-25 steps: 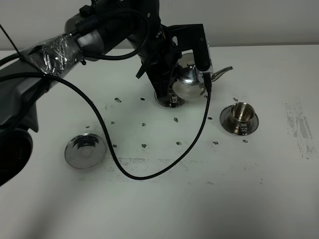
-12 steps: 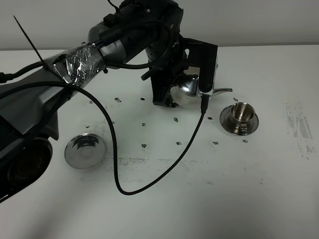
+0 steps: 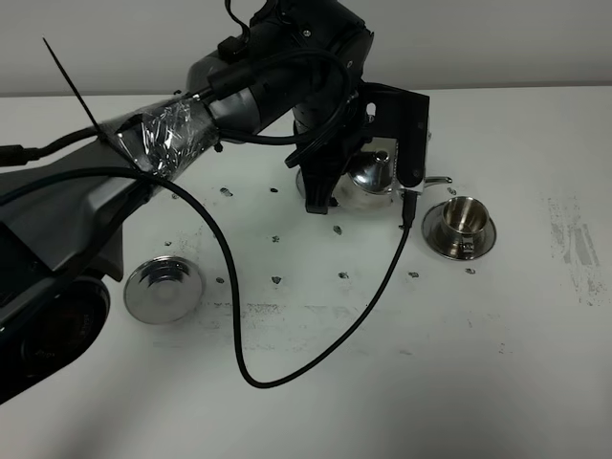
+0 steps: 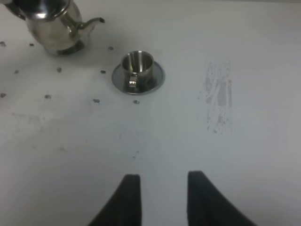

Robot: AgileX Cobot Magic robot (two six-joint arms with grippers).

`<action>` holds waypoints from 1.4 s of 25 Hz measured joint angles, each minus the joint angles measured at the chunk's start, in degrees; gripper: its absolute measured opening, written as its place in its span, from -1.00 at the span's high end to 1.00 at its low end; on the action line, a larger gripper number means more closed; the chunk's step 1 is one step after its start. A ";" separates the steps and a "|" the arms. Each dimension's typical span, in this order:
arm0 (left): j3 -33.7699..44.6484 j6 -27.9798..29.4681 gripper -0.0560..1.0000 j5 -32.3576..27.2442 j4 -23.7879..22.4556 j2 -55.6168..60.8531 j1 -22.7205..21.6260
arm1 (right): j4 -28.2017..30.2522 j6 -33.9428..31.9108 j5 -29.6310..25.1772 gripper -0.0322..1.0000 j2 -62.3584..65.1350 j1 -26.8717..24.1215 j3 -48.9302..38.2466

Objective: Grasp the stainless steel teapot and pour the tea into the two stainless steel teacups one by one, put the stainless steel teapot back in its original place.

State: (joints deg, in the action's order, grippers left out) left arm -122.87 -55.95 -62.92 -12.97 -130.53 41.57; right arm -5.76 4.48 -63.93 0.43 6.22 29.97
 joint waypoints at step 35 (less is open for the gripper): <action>-9.46 -0.89 0.52 -5.25 -9.63 -8.08 4.52 | 0.02 0.00 0.00 0.49 0.00 0.00 0.00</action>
State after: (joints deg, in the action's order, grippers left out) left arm -132.33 -56.84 -68.17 -22.59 -138.61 46.09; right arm -5.74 4.48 -63.93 0.43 6.22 29.97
